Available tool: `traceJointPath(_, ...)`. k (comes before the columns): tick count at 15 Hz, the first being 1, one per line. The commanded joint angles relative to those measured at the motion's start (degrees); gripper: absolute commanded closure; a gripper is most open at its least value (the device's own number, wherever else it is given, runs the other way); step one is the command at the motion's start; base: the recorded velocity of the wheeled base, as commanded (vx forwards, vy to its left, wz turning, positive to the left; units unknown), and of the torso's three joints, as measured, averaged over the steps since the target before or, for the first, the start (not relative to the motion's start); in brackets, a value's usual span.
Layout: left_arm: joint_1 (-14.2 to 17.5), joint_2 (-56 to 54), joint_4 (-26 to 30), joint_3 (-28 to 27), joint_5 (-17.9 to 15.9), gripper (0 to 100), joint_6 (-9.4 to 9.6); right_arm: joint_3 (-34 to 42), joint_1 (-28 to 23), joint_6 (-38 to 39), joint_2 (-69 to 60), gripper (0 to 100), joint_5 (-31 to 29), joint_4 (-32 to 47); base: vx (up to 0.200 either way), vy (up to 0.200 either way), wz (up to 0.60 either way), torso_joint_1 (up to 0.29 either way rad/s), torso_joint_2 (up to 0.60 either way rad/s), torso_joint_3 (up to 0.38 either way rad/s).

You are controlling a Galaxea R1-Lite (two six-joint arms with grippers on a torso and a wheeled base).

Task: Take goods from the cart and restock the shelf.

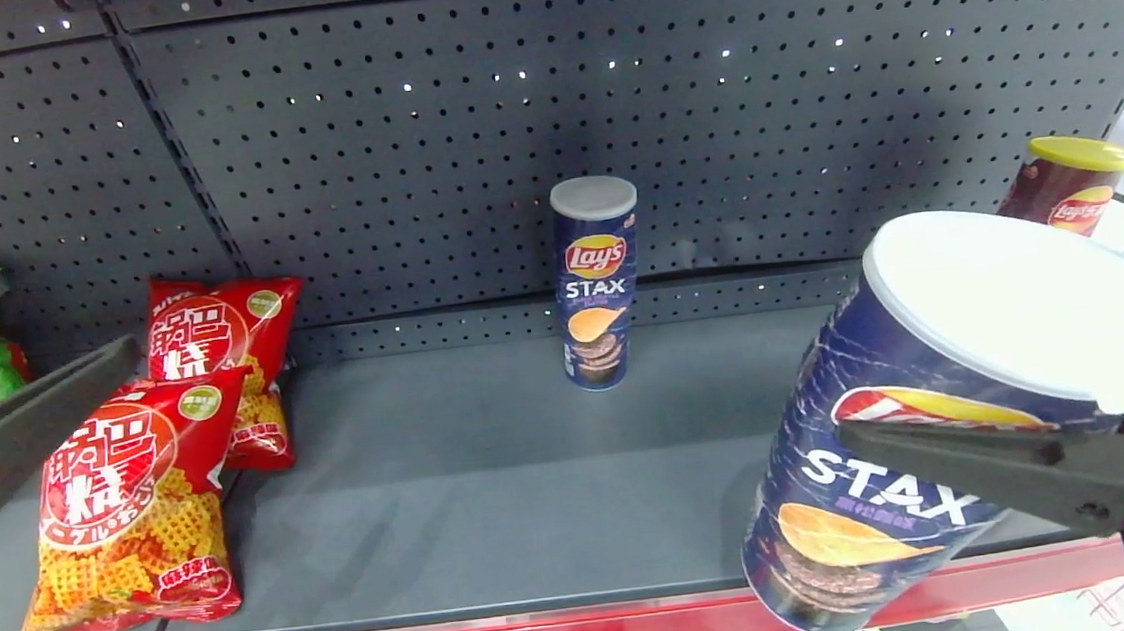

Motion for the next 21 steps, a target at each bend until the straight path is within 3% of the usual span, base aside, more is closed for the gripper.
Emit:
traceJointPath(1,-4.67,13.24,-7.37,-2.1,-0.02,0,0.15,-0.12,-0.18,0.27,0.48,100,0.03,-0.08,0.0,0.0,0.0,0.0,0.0,0.0)
traceJointPath(3,-9.07,17.81,-8.51,-5.26,0.86,0,0.5,-0.12,-1.15,1.06,0.48,100,0.12,-0.08,0.0,0.0,0.0,0.0,0.0,0.0)
traceJointPath(4,-13.9,20.8,-8.87,-7.2,3.68,0,0.59,-0.12,-1.85,1.24,0.48,100,0.21,-0.08,0.0,0.0,0.0,0.0,0.0,0.0)
traceJointPath(5,-16.01,22.47,-8.87,-8.25,5.87,0,0.76,-0.39,-2.29,1.33,0.48,100,0.3,-0.08,0.0,0.0,0.0,0.0,0.0,0.0)
traceJointPath(10,-19.88,29.41,-8.87,-11.77,6.66,0,0.94,-2.67,-3.26,1.33,1.1,100,0.21,-0.26,0.0,0.0,0.0,0.0,0.0,0.0)
traceJointPath(15,-20.05,34.68,-8.87,-14.67,6.05,0,0.94,-3.29,-3.35,1.24,0.92,100,0.03,-0.26,0.0,0.0,0.0,0.0,0.0,0.0)
traceJointPath(21,-20.05,42.24,-8.87,-16.25,1.65,0,4.02,-3.73,-4.66,1.33,0.92,100,0.12,-0.26,0.0,0.0,0.0,0.0,0.0,0.0)
